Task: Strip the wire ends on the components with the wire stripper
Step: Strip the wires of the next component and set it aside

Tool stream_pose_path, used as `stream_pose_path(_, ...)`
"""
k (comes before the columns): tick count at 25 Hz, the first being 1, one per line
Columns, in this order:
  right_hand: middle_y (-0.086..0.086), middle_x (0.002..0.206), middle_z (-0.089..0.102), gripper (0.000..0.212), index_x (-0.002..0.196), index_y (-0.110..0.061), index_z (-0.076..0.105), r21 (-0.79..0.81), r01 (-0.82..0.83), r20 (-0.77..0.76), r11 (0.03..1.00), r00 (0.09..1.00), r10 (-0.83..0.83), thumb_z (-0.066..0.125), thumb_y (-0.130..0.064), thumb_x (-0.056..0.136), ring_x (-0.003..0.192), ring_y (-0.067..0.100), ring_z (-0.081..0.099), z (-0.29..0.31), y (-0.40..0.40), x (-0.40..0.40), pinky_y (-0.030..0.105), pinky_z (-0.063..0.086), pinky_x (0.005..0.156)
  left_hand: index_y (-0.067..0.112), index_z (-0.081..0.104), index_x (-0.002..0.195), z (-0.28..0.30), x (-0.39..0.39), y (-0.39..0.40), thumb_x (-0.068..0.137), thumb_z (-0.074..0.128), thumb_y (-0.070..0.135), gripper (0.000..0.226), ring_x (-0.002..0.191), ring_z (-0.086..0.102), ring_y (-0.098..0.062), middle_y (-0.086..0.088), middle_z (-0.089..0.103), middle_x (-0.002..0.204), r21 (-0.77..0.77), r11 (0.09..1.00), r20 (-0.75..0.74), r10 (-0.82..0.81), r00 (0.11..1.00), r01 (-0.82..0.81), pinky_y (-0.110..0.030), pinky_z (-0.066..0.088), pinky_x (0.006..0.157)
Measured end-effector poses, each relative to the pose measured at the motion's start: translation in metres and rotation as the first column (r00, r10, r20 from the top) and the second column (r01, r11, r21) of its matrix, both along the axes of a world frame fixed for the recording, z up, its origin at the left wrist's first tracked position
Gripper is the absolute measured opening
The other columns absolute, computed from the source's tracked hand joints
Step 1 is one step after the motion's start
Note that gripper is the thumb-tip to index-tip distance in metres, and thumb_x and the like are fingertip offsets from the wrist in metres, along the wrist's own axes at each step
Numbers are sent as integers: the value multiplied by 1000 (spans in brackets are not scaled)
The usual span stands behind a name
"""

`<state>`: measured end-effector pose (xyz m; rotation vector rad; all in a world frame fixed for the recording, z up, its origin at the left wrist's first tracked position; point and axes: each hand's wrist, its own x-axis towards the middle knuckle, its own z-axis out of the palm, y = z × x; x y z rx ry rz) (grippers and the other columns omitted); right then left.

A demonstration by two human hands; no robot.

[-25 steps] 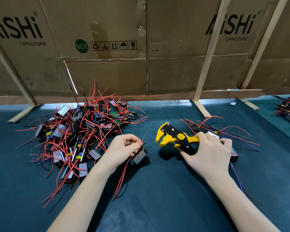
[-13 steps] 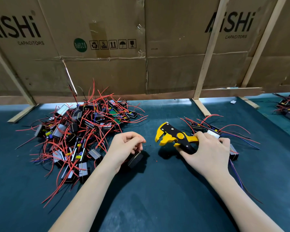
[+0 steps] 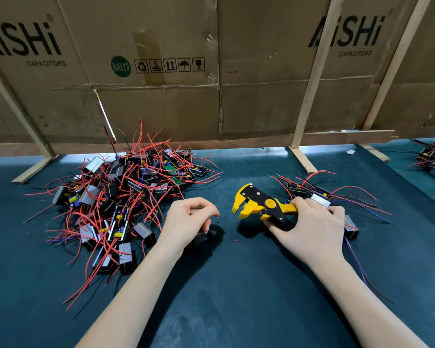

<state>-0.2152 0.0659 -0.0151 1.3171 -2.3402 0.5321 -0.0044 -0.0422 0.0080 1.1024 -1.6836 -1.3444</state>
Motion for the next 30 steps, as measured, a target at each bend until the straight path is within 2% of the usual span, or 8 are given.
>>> stream_pose_path(7,-9,80,65,55,87,-24,61,14,-2,5,1000,1000,2,58,-76,68,85,19,62,0,1,0,38,28,80,14,73,69,-1,-1,1,85,66,12,18,36,34,-14,-6,44,43,-15,1000,39,15,999,-14,-18,36,46)
stream_pose_path(10,-9,80,64,56,87,-24,60,19,-3,10,1000,1000,3,58,-76,68,85,19,62,0,1,0,37,28,80,10,67,80,2,-2,1,94,59,14,17,39,47,-15,-5,54,45,54,998,-23,-27,999,28,-20,43,51)
stream_pose_path(13,-9,79,64,56,86,-24,61,7,-6,16,1000,1000,6,58,-76,68,83,20,62,1,2,-1,38,29,80,8,58,102,14,5,-4,101,46,23,20,56,65,-23,-18,71,69,250,954,-130,-136,982,166,-21,50,56)
stream_pose_path(17,-8,80,65,56,86,-24,61,14,-5,11,1000,1000,4,58,-76,68,83,20,62,1,2,-2,38,29,80,2,59,116,21,21,-12,98,44,15,27,83,69,-25,-22,74,99,342,899,-42,-277,960,275,-28,52,79)
stream_pose_path(21,-8,78,64,54,86,-23,62,4,-9,6,1000,1000,9,62,-74,67,82,21,63,2,2,-1,38,29,78,3,61,125,19,28,-14,96,46,-2,33,94,64,-15,-13,71,112,231,938,181,-304,935,260,-28,50,91)
stream_pose_path(24,-8,79,64,55,86,-24,61,13,-2,6,1000,1000,2,60,-75,67,82,20,62,1,2,-2,37,29,79,17,45,134,21,36,-15,90,52,-9,51,93,62,-19,-13,68,116,283,929,165,-292,942,239,-22,52,74)
stream_pose_path(27,-8,80,64,56,87,-25,61,26,5,-1,1000,1000,-5,57,-77,68,84,19,62,1,1,-3,37,28,79,5,49,131,23,44,-18,86,57,-16,50,93,65,-25,-22,65,118,316,921,136,-282,950,228,-20,56,68)
stream_pose_path(30,-9,81,64,57,87,-26,60,30,7,-9,1000,1000,-7,54,-79,67,84,19,62,0,1,-3,37,28,79,-5,58,120,23,49,-20,84,65,-11,36,88,67,-21,-25,65,110,325,909,157,-323,933,260,-20,57,68)
